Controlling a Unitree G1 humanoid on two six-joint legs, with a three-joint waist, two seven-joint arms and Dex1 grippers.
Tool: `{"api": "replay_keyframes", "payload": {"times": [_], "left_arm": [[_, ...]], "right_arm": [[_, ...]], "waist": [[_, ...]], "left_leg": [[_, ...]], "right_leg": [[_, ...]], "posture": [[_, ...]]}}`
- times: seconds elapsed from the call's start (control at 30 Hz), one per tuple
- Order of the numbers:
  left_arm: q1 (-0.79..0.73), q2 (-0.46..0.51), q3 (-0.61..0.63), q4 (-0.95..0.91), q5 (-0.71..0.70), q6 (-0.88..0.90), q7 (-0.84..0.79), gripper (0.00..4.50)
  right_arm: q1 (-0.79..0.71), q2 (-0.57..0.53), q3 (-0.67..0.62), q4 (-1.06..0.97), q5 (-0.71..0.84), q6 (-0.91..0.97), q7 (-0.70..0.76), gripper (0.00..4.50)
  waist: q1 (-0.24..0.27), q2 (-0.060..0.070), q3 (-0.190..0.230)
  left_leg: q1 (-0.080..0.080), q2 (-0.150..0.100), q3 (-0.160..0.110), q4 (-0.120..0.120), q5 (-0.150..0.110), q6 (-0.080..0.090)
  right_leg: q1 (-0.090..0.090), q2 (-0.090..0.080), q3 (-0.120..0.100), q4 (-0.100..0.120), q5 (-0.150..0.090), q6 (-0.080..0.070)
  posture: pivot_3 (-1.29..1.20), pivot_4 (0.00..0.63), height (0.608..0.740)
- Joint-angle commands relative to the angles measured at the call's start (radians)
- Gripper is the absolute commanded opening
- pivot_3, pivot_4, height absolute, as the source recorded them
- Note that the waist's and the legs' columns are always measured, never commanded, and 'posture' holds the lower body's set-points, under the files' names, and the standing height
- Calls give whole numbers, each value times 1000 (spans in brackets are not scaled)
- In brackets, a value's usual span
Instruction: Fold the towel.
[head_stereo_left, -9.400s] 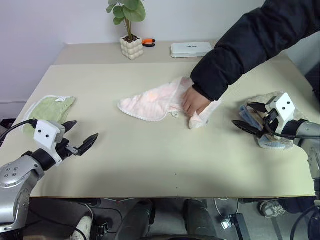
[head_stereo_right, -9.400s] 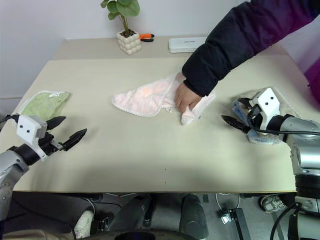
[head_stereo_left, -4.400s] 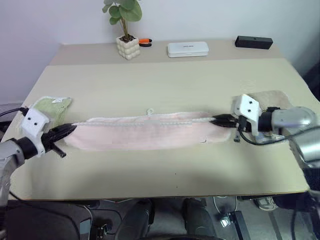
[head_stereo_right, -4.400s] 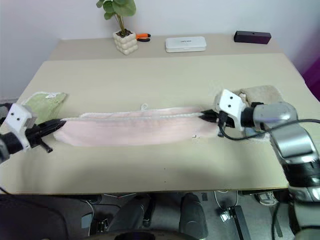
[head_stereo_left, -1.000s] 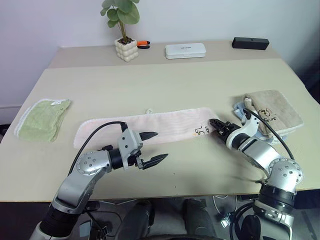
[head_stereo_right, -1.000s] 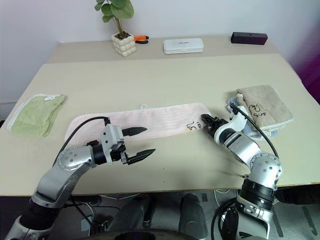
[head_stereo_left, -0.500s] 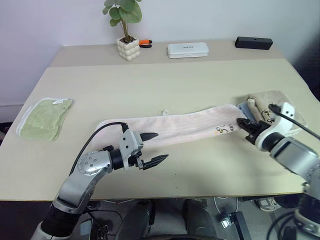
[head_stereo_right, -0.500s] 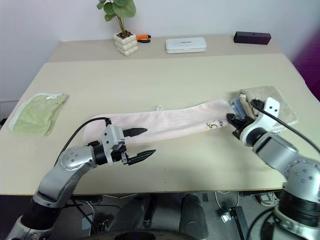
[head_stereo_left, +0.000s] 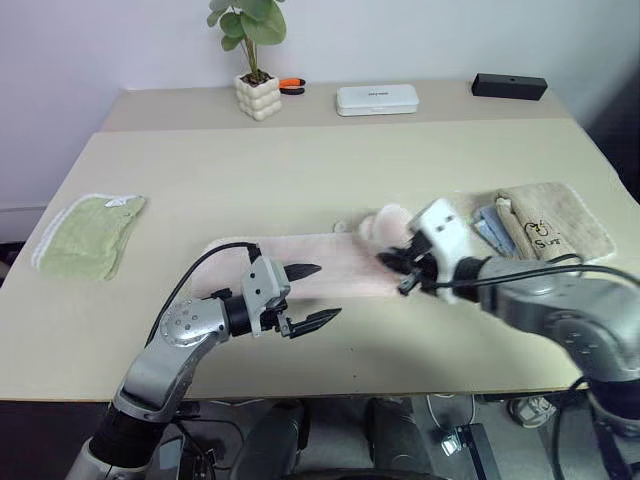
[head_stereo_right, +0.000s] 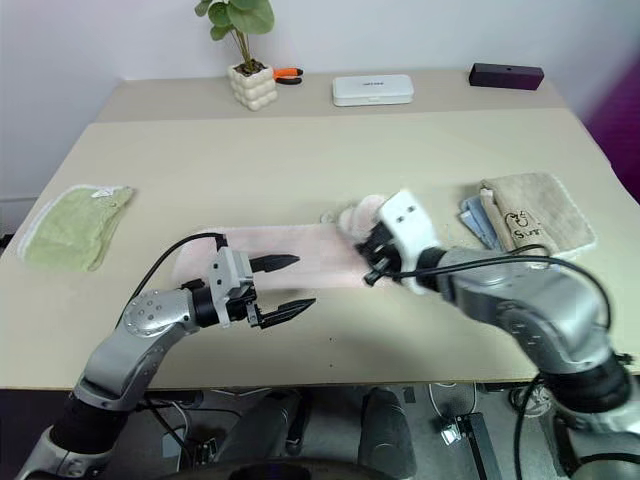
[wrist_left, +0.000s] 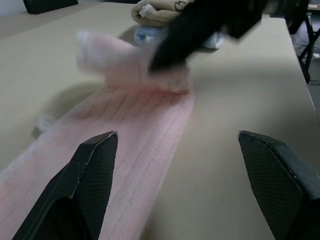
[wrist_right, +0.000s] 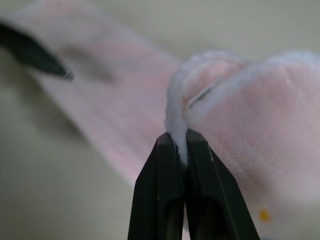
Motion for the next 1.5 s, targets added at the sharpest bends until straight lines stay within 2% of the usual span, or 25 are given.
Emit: {"api": "replay_keyframes", "payload": {"times": [0.03,0.17,0.2,0.3,0.47,0.57,0.6,0.7,0.83,0.87,1.03,1.2,1.4,1.47,1.5], "left_arm": [[15,13,12,-55,2,7,16,3931],[25,21,15,-68,1,15,27,3931],[26,22,15,-70,0,16,30,3931],[29,26,16,-72,-2,17,33,3931],[31,32,36,-64,-9,18,39,3931],[29,35,57,-50,-13,16,45,3931],[30,36,65,-45,-14,16,47,3931],[32,41,82,-36,-14,14,49,3931],[43,49,99,-33,-11,12,52,3931],[47,51,101,-36,-11,13,54,3931],[72,54,114,-53,-11,20,71,3931],[125,52,134,-87,-15,32,105,3931],[225,22,216,-164,-70,89,187,3931],[285,2,261,-206,-118,142,230,3931],[315,-11,282,-225,-139,163,252,4180]], "right_arm": [[-34,52,57,18,-111,-50,35,59],[-31,102,55,41,-166,-59,64,59],[-27,116,43,46,-171,-56,66,318],[-2,120,-2,12,-141,-55,128,1430],[74,64,-130,-60,-128,-105,220,3954],[94,73,-253,-26,-91,-130,247,3954],[89,86,-288,1,-84,-129,242,3696],[74,89,-299,72,-138,-165,249,2487],[46,138,-206,217,-258,-281,282,368],[47,154,-181,240,-282,-309,296,81],[43,233,-32,411,-450,-463,337,81],[58,287,39,524,-556,-543,357,81],[51,257,-68,404,-519,-549,404,81],[18,217,-103,348,-500,-541,448,601],[2,195,-111,322,-493,-539,475,954]], "waist": [[-1,0,0],[0,0,0],[0,0,0],[0,0,0],[0,0,0],[0,0,0],[-1,0,0],[-1,0,0],[-3,0,0],[-3,0,0],[-3,0,0],[-3,0,0],[-3,0,0],[-2,0,0],[-3,0,0]], "left_leg": [[0,0,0,0,0,0],[0,0,0,0,0,0],[0,0,0,0,0,0],[0,0,-1,0,0,0],[0,0,-1,0,0,0],[0,0,0,0,0,0],[0,0,0,0,0,0],[1,0,0,0,0,0],[1,0,0,0,0,0],[1,0,0,-1,0,0],[1,0,0,-1,0,0],[1,0,0,-1,0,-1],[2,1,-1,-1,0,-2],[2,1,-1,0,0,-2],[1,1,-1,0,-1,-2]], "right_leg": [[0,0,0,0,0,0],[0,0,0,0,0,0],[0,0,0,0,0,0],[0,0,0,0,0,0],[0,0,0,0,0,0],[0,0,0,0,0,0],[0,0,0,0,0,0],[0,1,0,1,1,0],[0,1,0,0,1,0],[0,1,0,1,1,0],[-1,1,0,1,1,0],[-1,1,1,2,1,-1],[0,2,1,2,1,-1],[-1,2,1,2,1,-1],[-1,3,1,2,1,-1]], "posture": [[0,150,740],[0,150,740],[0,150,740],[0,150,740],[0,150,740],[0,150,740],[0,150,740],[0,150,740],[0,150,740],[0,150,740],[0,150,740],[0,150,740],[0,150,740],[0,150,740],[0,150,740]]}}
